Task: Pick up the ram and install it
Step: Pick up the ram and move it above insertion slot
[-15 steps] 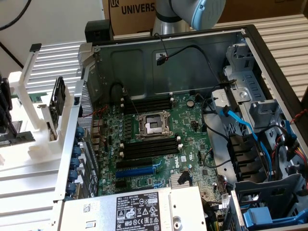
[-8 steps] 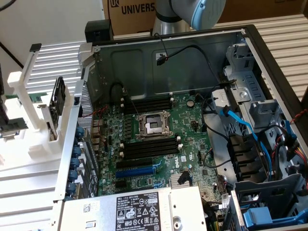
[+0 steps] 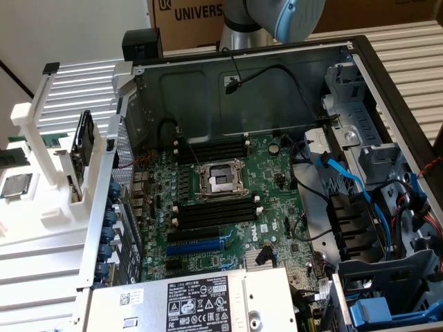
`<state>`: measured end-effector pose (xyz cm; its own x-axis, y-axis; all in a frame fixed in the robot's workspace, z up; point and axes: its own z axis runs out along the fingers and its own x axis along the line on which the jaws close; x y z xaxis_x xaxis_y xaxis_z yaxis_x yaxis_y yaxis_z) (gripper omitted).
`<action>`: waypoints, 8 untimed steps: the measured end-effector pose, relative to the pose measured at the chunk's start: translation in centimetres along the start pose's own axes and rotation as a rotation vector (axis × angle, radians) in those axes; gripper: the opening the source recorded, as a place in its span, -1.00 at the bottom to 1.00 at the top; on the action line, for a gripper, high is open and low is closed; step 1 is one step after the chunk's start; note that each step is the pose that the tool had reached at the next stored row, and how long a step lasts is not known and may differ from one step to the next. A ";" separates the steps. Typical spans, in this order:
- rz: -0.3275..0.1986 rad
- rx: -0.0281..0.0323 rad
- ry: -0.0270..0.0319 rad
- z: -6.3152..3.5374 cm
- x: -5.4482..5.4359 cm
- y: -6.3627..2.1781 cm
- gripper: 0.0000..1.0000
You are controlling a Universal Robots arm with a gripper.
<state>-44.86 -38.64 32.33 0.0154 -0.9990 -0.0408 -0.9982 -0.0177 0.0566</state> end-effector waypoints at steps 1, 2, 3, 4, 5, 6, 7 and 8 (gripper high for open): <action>0.001 -0.0001 0.0000 -0.45 0.0 0.03 -0.76; 0.001 0.0001 -0.0001 -0.93 0.0 0.05 -0.76; 0.002 0.0000 -0.0001 -1.39 0.0 0.08 -0.76; 0.002 0.0001 -0.0001 -1.83 0.0 0.09 -0.76; 0.003 0.0000 -0.0002 -2.28 0.0 0.11 -0.76; 0.004 -0.0006 -0.0002 -2.78 0.0 0.10 -0.76; 0.004 -0.0011 -0.0003 -3.24 0.0 0.09 -0.76; 0.005 -0.0017 -0.0004 -3.68 0.1 0.07 -0.76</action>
<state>-44.72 -38.84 36.00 0.0106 -0.9991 -0.0410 -0.9982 -0.0129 0.0586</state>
